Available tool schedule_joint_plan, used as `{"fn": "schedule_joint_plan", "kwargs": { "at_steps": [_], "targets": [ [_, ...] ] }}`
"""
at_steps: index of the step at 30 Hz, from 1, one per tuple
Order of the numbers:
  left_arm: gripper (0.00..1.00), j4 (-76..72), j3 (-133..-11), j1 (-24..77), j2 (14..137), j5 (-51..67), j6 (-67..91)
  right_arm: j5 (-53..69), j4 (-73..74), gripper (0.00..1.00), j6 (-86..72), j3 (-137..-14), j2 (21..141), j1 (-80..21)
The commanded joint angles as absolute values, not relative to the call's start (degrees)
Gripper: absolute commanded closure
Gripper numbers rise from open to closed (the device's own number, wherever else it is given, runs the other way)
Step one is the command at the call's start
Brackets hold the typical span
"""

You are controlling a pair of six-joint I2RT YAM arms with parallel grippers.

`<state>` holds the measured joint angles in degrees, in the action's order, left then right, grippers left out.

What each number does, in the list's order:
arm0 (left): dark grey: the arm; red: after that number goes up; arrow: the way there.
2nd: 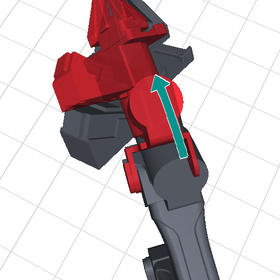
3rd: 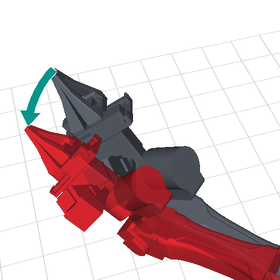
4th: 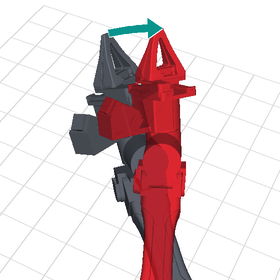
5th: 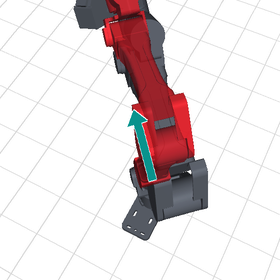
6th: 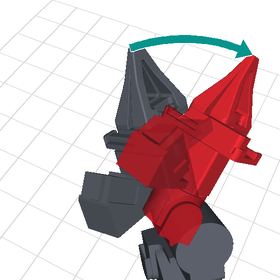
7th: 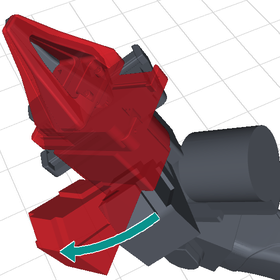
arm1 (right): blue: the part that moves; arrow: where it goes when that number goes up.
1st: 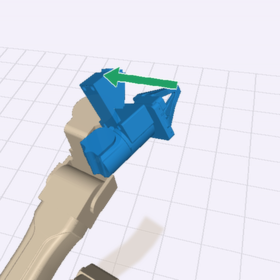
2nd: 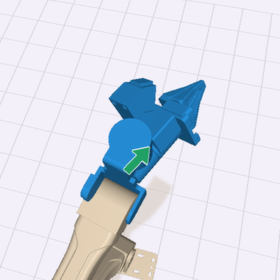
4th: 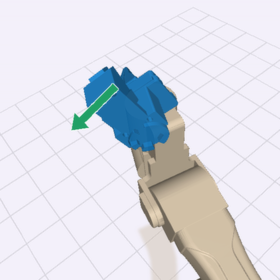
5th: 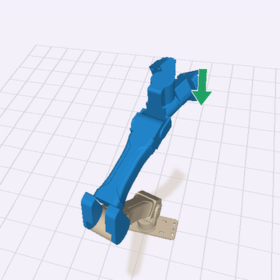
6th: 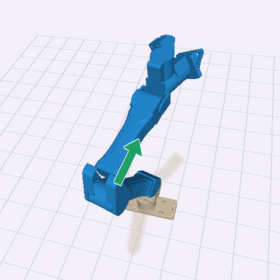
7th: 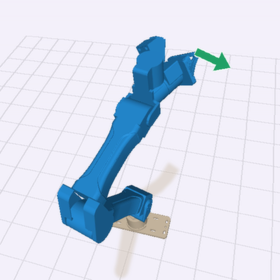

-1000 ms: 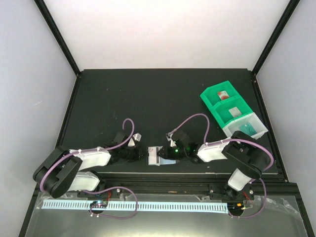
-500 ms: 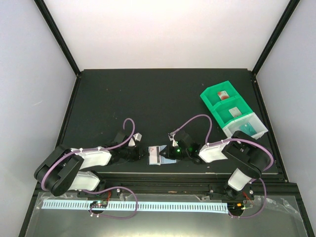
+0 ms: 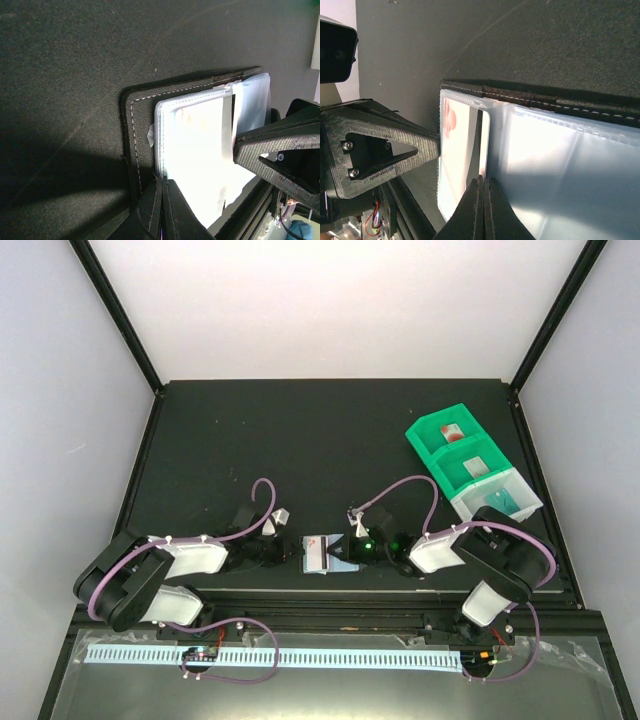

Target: Take the credit cards out of the card holder

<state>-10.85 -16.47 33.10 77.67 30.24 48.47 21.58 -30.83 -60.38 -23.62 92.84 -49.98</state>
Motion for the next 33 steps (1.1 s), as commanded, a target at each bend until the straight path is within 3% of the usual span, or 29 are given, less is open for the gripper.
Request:
{"fn": "schedule_joint_plan", "kwargs": {
  "at_steps": [1,4,8,15,19,23,33],
  "targets": [
    [0.98,-3.9,-15.6,33.5,79.5,25.7,47.1,21.6,-32.6,0.99,-60.2,-23.1,92.0,-49.7],
    [0.99,-3.8,-15.7,33.5,79.6,25.6,47.3,21.7,-32.9,0.99,-60.1,-23.3,92.3,-49.6],
    [0.98,-3.9,-15.8,33.5,80.0,25.6,47.4,21.7,-34.3,0.87,-61.4,-23.1,93.9,-49.6],
    [0.98,-4.1,-15.8,33.5,79.9,25.6,47.6,21.8,-33.6,0.87,-60.9,-23.5,95.0,-49.6],
    [0.98,-4.1,-15.9,33.6,80.0,26.0,47.7,22.2,-33.1,0.89,-60.8,-24.0,95.3,-49.6],
    [0.99,-2.7,-16.3,33.6,79.8,25.0,47.2,21.1,-32.0,0.99,-60.4,-23.8,94.5,-49.7],
    [0.98,-0.6,-16.9,33.6,79.8,23.3,46.8,18.4,-28.4,0.99,-59.5,-22.3,89.2,-48.6]
  ]
}}
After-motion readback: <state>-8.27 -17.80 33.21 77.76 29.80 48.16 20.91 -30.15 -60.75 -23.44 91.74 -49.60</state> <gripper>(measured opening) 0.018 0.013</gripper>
